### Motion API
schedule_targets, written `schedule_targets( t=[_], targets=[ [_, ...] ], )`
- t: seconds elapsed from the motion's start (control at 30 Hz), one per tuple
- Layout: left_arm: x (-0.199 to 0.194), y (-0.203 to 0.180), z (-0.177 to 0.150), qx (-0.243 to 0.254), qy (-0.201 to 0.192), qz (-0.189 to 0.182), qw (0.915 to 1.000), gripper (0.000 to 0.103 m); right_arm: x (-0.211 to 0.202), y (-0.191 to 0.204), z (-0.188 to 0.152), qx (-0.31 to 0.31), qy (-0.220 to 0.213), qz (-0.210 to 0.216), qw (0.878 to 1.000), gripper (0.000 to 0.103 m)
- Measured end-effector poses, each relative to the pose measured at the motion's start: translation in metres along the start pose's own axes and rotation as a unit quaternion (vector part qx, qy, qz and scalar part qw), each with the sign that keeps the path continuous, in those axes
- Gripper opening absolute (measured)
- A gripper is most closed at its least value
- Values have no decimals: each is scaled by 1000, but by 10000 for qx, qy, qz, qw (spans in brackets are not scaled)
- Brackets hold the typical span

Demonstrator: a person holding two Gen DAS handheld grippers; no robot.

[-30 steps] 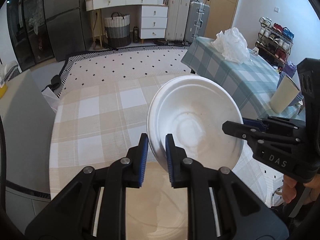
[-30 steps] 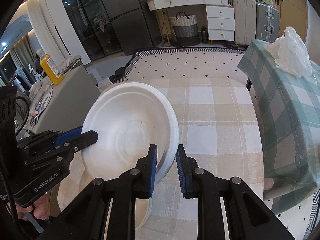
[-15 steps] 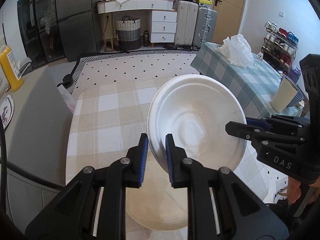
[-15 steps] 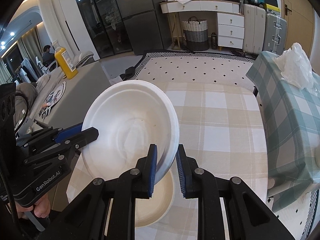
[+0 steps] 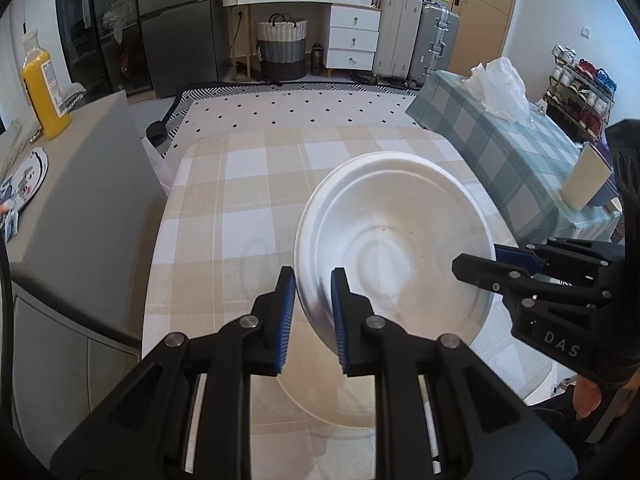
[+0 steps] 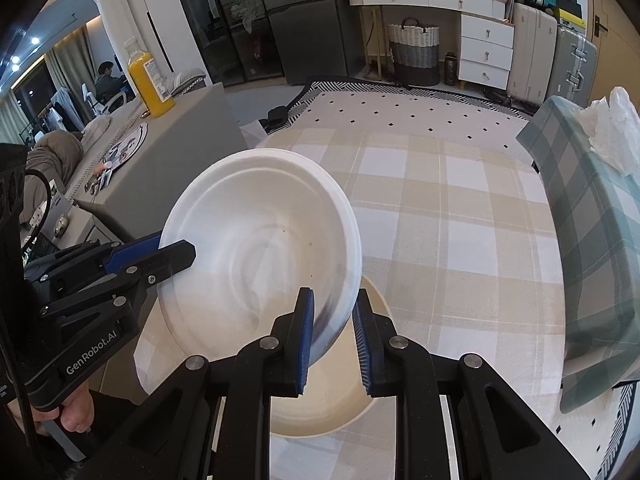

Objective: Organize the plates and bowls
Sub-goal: 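Carry the nested bowls over the cream plate stack with both tools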

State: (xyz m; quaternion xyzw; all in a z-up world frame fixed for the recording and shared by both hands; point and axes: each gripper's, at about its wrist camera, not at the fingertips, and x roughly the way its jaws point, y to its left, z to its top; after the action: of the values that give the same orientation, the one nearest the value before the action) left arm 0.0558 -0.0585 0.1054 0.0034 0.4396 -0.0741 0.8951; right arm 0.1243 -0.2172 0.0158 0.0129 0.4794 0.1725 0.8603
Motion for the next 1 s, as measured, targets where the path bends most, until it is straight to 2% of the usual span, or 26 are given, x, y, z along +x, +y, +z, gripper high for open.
schedule_targets(
  t=[0.2,0.3,0.67,1.0],
  targets=[
    [25,3,-15,12,257,128,9996,15,15,2,-9,1,197,26,9998,19],
    [29,0,-15,74,242,185,9995,15,19,1,-12,11,239,23,9997,19],
    [51,-4,-22,123,410,198,9989,15,32,-9,-23,173,345,123,9992,19],
    [84,-2,-28,157,631,170,9977,15,53,-13,-28,173,566,41,9982,19]
  ],
)
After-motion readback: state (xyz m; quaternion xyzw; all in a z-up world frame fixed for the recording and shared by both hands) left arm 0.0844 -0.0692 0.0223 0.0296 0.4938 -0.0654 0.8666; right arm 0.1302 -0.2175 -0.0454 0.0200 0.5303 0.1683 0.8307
